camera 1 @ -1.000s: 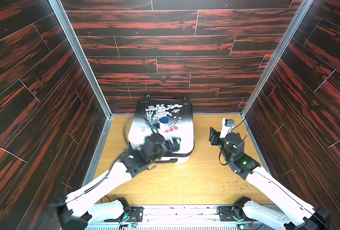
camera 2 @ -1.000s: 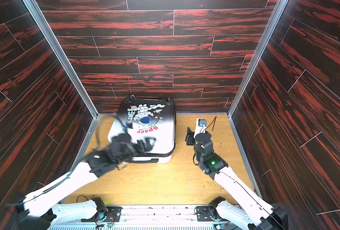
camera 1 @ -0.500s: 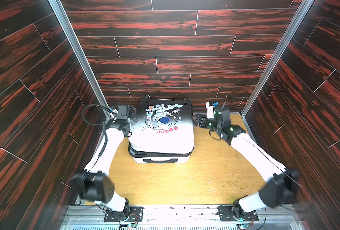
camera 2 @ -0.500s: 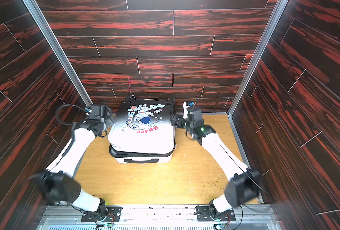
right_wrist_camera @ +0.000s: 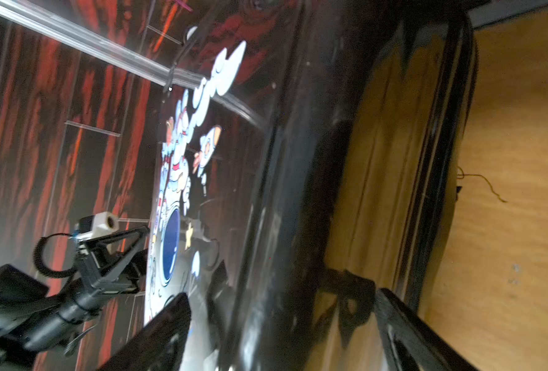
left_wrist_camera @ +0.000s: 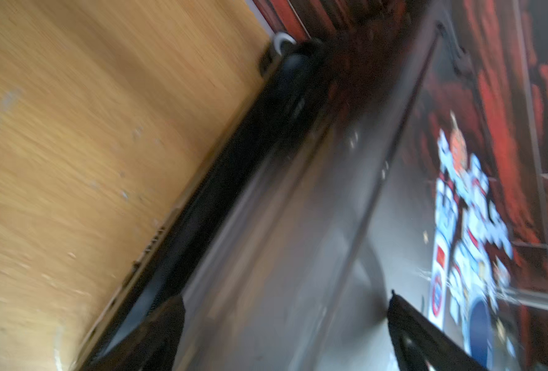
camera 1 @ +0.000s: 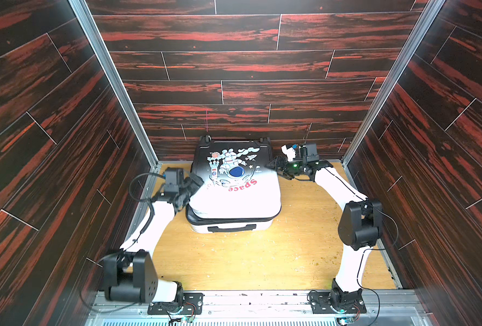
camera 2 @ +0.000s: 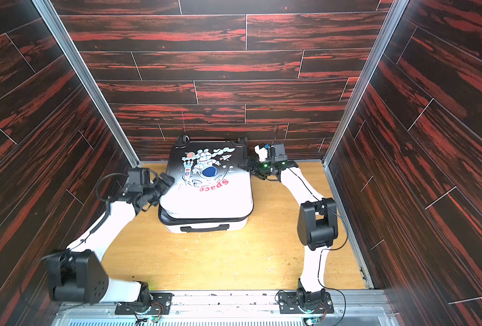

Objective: Open the suitcase zippers
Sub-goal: Adjust the suitcase at the center of the board.

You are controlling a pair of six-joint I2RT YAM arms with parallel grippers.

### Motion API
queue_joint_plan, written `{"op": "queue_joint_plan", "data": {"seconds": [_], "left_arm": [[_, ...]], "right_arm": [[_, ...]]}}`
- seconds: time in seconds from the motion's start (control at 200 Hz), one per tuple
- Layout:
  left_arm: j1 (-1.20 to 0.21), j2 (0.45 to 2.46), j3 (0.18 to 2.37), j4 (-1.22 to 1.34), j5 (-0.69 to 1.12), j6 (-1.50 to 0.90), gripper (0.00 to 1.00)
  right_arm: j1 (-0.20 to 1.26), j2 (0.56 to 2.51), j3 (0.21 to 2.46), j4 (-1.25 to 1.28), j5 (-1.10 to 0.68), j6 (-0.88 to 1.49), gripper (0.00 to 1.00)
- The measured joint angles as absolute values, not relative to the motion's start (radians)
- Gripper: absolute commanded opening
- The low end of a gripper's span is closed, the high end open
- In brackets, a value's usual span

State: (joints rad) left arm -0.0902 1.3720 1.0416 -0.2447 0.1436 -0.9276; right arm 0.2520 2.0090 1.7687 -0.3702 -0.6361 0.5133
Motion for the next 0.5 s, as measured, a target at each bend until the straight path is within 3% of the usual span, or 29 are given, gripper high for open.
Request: {"op": "queue_joint_plan", "data": {"seconds": [0.291, 0.501], "left_arm": [[-0.513, 1.294, 0.951, -0.248, -0.072, -1.005, 0.98], [-0.777, 1.286, 1.046, -0.391, -0.041, -0.937, 1.0]], "right_arm": [[0.171, 2.093, 1.951, -0.525, -0.624, 0.257, 0.9], [0.175, 2.057, 1.996, -0.543, -0.366, 0.155, 0.91]]}}
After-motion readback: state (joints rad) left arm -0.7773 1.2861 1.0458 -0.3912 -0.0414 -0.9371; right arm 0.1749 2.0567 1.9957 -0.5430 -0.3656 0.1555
